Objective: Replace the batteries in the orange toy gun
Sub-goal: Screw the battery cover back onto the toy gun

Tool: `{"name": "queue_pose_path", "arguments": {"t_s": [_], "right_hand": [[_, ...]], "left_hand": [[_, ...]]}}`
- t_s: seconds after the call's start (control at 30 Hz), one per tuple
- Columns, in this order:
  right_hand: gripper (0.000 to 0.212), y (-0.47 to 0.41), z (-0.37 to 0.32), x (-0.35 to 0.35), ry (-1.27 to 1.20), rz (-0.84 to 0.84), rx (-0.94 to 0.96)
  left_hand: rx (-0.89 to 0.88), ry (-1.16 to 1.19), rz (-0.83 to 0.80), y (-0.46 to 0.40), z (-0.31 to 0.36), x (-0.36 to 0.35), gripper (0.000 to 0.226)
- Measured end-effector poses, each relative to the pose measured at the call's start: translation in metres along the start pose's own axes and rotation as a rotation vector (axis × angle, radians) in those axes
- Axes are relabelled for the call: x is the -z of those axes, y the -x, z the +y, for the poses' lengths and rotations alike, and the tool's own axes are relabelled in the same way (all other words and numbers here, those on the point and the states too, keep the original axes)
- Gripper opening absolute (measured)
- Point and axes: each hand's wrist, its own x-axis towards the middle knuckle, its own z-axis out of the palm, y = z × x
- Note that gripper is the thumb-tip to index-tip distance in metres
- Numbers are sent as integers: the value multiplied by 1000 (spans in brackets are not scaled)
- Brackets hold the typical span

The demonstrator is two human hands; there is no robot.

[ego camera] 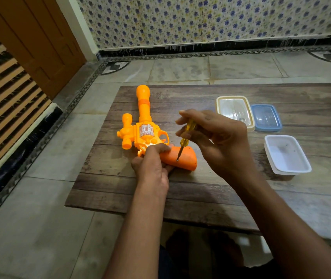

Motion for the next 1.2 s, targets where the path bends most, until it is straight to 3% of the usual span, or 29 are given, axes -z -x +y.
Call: {"name": "queue_pose_path", "arguments": {"t_s": [0.2, 0.33, 0.47, 0.67, 0.8, 1.0, 1.1, 1.2], "right_hand": [[27, -2, -4, -2, 186, 45, 128], [28, -2, -1, -1, 94, 17, 59], [27, -3, -2, 1, 109, 18, 70], [21, -4, -7, -2, 170, 28, 149], [28, -3, -5, 0, 13, -21, 51], [22, -3, 0, 2, 78, 32, 57], [21, -3, 0, 1, 85, 30, 52], [22, -2, 1, 2, 22, 42, -3]], "left_hand": [[-12, 4, -3, 3, 1, 0, 58], [-3, 9, -2, 0, 0, 0, 39], [-13, 14, -15, -1, -2, 0, 35], [-17, -3, -25, -2, -1, 2, 59], [-9, 22, -29, -3, -1, 1, 50], [8, 22, -30, -4, -2, 1, 34], [9, 16, -25, -7, -3, 1, 37], [11, 16, -38, -12, -4, 4, 53]]}}
